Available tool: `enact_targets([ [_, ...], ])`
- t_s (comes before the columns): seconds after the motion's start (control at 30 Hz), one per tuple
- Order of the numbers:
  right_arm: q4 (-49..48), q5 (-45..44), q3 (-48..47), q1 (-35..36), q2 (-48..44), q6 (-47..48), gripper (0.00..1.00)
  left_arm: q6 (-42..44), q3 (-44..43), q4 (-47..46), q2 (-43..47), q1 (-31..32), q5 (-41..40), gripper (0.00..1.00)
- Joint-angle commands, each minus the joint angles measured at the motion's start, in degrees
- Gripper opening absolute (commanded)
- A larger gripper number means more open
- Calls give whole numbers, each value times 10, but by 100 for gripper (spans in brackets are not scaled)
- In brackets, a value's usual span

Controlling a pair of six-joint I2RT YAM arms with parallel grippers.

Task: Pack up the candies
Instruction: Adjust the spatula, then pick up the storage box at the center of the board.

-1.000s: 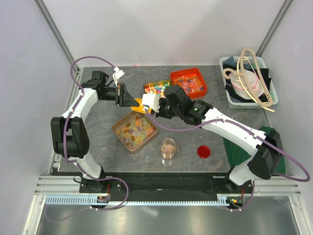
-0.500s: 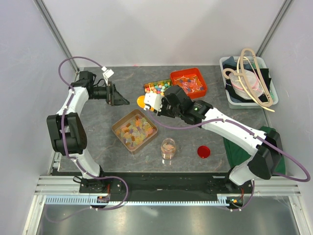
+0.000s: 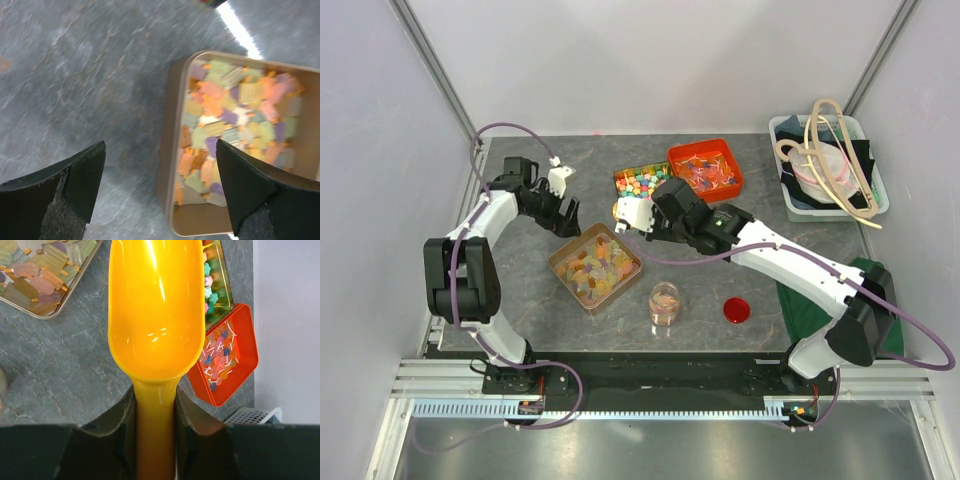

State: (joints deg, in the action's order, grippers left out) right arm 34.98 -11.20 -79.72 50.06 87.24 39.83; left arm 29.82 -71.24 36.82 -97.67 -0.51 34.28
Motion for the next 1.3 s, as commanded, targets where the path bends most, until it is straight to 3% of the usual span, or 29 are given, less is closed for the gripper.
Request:
enact_targets([
  [0.0,15,-29,-26,21,8,11,0,53,26,-62,17,25,-115,96],
  [0.27,47,-65,-37,55,22,32,0,88,63,-83,10,56,-167,88],
  [0.4,74,-79,-51,71,38,50,0,100,77,-91,5,66,-185,72],
  [0.63,119,-148,-77,106,83,109,0,115,100,-112,-8,88,-222,58],
  [0.8,132,-216,-115,134,136,167,0,113,113,-119,-11,99,-229,38],
  [0.93,130,-272,-139,153,182,211,0,107,122,-124,-13,104,-229,14],
  [1.0,126,-290,-144,160,195,240,0,103,127,-126,-12,107,-227,10],
  [1.1,103,-329,-142,164,215,271,0,103,135,-129,-9,113,-227,11],
  [1.17,94,-348,-143,168,226,295,0,102,138,-135,-9,118,-228,20],
  [1.27,92,-354,-155,175,238,307,0,98,146,-143,-15,121,-228,24],
])
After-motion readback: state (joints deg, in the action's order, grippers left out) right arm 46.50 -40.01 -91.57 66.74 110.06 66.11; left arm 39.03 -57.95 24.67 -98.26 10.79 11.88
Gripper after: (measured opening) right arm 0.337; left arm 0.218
